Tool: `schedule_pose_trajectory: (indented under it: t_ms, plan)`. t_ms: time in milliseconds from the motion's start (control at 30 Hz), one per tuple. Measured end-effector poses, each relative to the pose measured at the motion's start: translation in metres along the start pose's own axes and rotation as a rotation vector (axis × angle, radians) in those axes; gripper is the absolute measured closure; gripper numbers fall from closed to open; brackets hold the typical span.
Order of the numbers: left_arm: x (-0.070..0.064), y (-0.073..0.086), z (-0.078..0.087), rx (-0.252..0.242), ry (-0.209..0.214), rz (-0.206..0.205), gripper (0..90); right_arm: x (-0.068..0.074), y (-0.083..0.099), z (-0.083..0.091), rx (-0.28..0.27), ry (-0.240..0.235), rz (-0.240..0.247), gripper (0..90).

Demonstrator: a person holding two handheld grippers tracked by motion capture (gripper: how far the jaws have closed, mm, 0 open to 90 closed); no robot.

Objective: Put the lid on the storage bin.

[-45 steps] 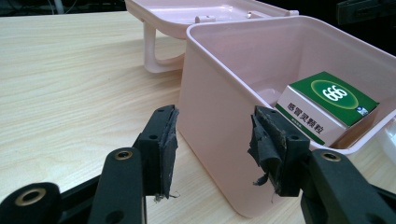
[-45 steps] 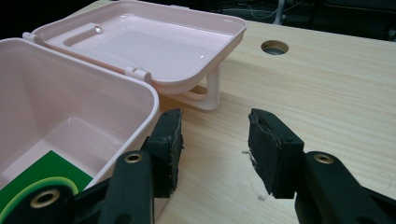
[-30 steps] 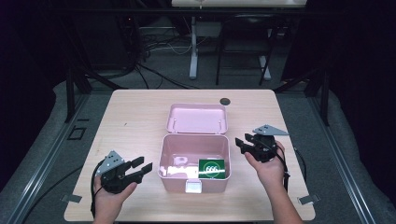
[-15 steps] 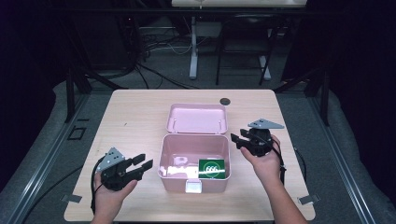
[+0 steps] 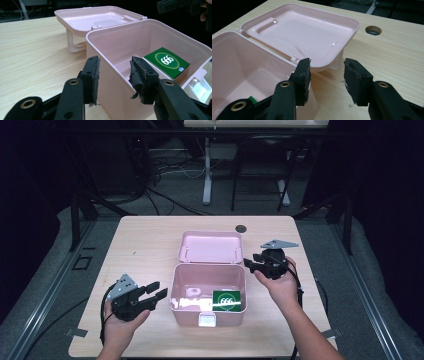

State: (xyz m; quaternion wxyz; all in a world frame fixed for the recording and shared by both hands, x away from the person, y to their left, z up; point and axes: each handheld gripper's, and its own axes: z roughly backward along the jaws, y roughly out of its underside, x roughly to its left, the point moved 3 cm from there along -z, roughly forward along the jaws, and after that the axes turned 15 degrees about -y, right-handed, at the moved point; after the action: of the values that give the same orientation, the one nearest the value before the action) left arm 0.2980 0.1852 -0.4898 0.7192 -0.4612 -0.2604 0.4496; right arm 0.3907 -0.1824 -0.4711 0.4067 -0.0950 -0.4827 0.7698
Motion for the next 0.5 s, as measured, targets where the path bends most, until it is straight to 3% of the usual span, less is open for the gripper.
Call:
schedule_pose_trajectory:
  t_ms: [267, 500]
  plan:
    - [-0.003, -0.001, -0.005, 0.015, 0.014, -0.019, 62.2, -0.006, -0.014, -0.006, -0.004, -0.009, -0.036, 57.6]
    - [-0.008, -0.002, -0.008, 0.014, 0.026, -0.021, 63.6, -0.009, -0.023, -0.011, 0.016, 0.019, -0.023, 58.1]
